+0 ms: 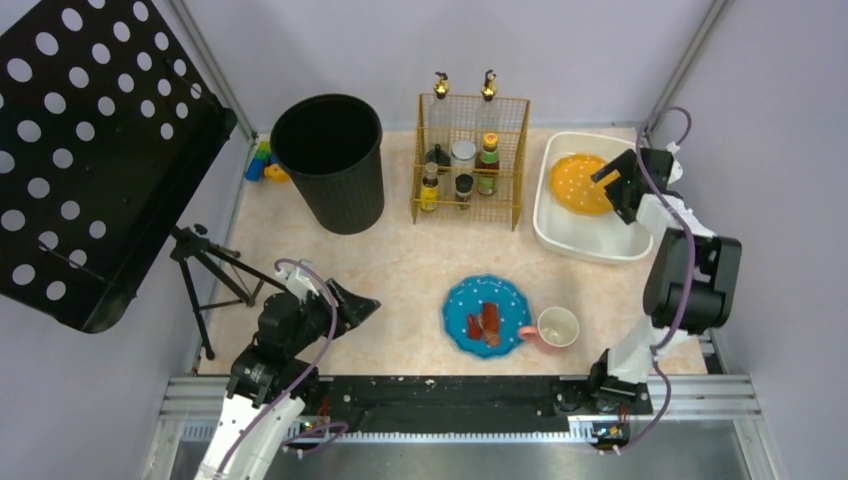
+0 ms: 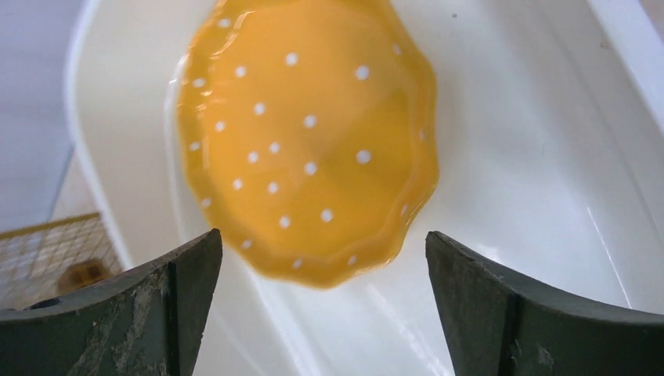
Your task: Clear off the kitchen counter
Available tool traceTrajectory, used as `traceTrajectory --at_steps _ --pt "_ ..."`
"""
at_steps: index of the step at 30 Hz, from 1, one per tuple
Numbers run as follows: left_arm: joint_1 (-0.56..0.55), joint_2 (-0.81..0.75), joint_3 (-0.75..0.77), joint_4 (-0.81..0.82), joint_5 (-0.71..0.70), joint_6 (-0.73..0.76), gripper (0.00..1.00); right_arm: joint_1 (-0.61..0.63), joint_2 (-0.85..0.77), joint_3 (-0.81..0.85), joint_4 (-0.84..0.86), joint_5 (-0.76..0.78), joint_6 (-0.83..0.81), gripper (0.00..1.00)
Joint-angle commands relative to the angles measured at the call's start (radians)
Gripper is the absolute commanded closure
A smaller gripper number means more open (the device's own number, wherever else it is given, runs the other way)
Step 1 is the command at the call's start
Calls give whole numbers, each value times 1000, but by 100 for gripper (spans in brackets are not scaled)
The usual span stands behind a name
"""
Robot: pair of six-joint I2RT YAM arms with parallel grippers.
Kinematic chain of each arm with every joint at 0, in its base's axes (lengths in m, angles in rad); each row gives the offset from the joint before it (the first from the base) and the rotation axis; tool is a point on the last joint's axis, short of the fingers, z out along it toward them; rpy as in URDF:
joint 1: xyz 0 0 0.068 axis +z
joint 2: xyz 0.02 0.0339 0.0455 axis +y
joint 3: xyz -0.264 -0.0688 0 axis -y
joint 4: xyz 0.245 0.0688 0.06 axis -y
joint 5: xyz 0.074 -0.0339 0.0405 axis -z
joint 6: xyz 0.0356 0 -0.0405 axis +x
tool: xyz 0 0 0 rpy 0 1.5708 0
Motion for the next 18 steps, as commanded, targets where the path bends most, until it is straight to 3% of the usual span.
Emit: traceTrajectory --at_steps 1,10,18 --pt "-3 13 30 24 33 26 23 54 -218 -45 15 -91 -59 2" --pt "-3 39 35 38 89 55 16 280 -508 -114 -67 -27 -213 5" --pt "-2 184 29 140 181 91 10 452 -564 -136 -187 -79 -320 9"
